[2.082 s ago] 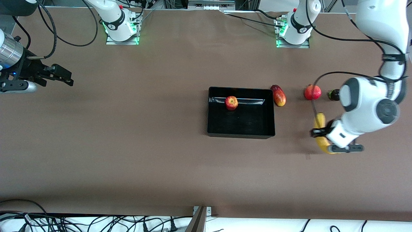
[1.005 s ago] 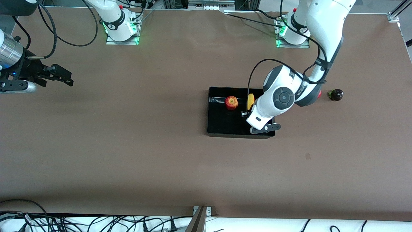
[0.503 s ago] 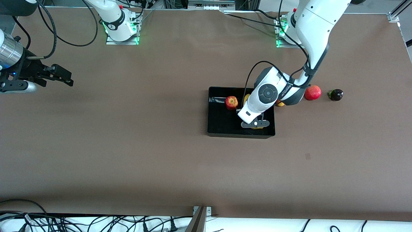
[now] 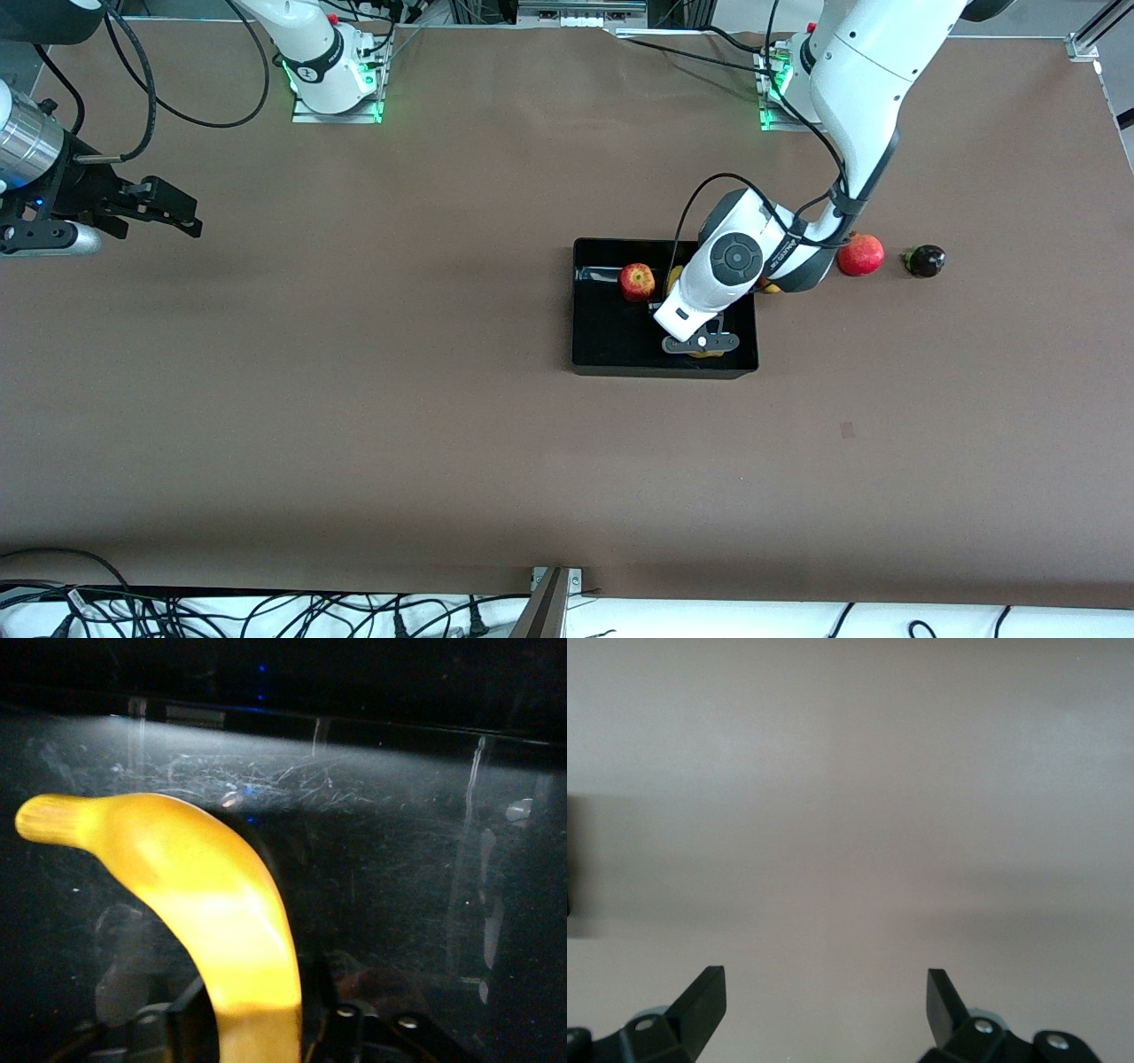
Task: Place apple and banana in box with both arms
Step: 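Lower the banana into the box and open the left gripper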
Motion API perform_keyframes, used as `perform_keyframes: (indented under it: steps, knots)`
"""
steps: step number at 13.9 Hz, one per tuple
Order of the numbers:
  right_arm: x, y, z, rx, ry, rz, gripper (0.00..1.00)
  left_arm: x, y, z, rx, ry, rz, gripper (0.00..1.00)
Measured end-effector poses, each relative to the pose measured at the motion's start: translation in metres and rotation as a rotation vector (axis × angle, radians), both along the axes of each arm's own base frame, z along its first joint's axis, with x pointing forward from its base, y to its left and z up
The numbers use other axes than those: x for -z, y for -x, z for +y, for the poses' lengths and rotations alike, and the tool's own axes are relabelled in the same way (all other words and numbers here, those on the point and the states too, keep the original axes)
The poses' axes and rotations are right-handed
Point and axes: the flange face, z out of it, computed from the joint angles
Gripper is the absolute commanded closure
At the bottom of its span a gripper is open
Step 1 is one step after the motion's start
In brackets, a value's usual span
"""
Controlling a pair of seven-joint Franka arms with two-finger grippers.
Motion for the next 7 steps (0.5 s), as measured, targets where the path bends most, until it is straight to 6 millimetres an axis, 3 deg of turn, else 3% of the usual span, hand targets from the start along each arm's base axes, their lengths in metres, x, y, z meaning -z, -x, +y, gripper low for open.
perform_keyframes:
  steps: [2,4,5,7]
  knots:
    - [-0.001,-0.001,0.0,0.0,-0.001,-0.011,0.0,0.001,0.0,0.002,-0.026,-0.01,0.013,0.0]
    - [-0.003,-0.003,0.0,0.001,-0.002,-0.032,0.0,-0.011,-0.005,0.01,-0.041,-0.052,0.064,0.0]
    - [-0.003,-0.004,0.0,0.001,-0.002,-0.035,0.0,-0.031,-0.013,0.018,-0.049,-0.076,0.086,0.0]
    - [-0.003,-0.004,0.0,0.001,-0.002,-0.036,0.0,-0.091,-0.031,0.035,-0.071,-0.11,0.092,0.0]
